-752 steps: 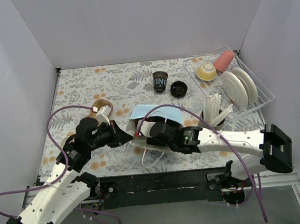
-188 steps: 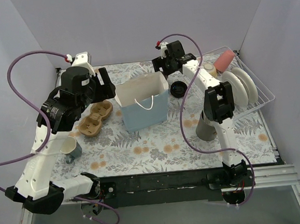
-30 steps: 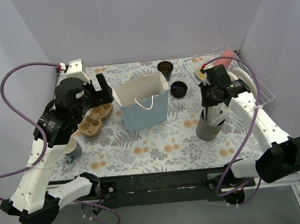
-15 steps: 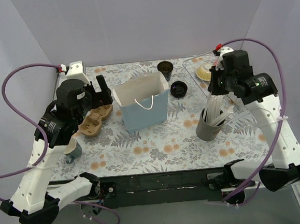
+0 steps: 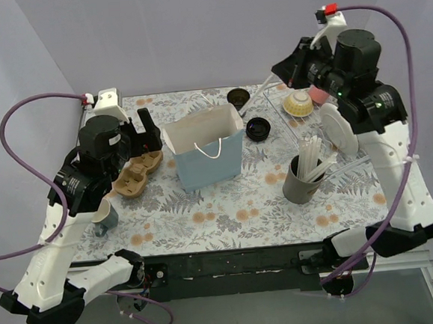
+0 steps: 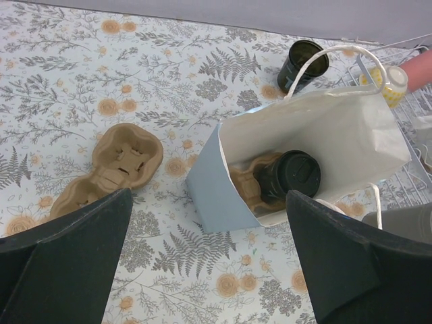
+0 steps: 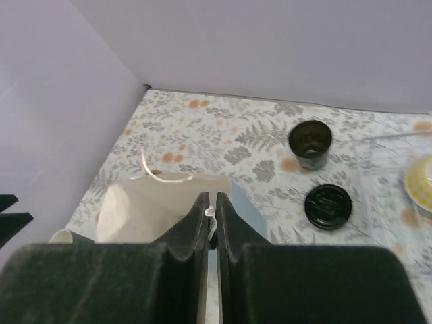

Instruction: Pack the takeout coffee

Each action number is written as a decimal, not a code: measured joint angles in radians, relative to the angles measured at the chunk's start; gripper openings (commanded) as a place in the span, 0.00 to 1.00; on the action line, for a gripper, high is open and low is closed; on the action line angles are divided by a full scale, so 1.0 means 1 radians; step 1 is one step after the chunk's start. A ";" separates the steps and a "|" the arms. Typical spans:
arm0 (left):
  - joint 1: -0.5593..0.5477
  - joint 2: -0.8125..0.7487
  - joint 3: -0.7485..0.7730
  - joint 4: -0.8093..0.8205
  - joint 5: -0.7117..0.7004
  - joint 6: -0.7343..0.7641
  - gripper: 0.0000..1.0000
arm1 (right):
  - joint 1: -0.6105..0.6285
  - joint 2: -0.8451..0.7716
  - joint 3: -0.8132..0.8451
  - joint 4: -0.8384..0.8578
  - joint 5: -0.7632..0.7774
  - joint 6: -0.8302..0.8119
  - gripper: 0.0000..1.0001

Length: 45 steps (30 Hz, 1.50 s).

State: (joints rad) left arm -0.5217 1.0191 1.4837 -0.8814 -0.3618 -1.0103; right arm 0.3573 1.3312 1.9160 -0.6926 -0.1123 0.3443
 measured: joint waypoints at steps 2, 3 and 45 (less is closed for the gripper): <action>0.000 -0.006 0.000 0.000 0.000 0.000 0.98 | 0.049 0.044 -0.013 0.088 -0.005 0.028 0.04; 0.000 -0.011 0.000 0.000 0.000 0.000 0.98 | 0.081 0.064 -0.028 0.131 -0.006 0.041 0.04; 0.000 -0.216 -0.214 0.336 0.558 -0.129 0.98 | 0.397 -0.335 -0.500 0.055 0.122 0.177 0.99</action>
State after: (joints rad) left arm -0.5220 0.8032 1.2694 -0.5449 0.1963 -1.1397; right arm 0.7540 0.9958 1.4158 -0.6380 0.0097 0.5213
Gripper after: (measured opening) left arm 0.982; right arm 0.985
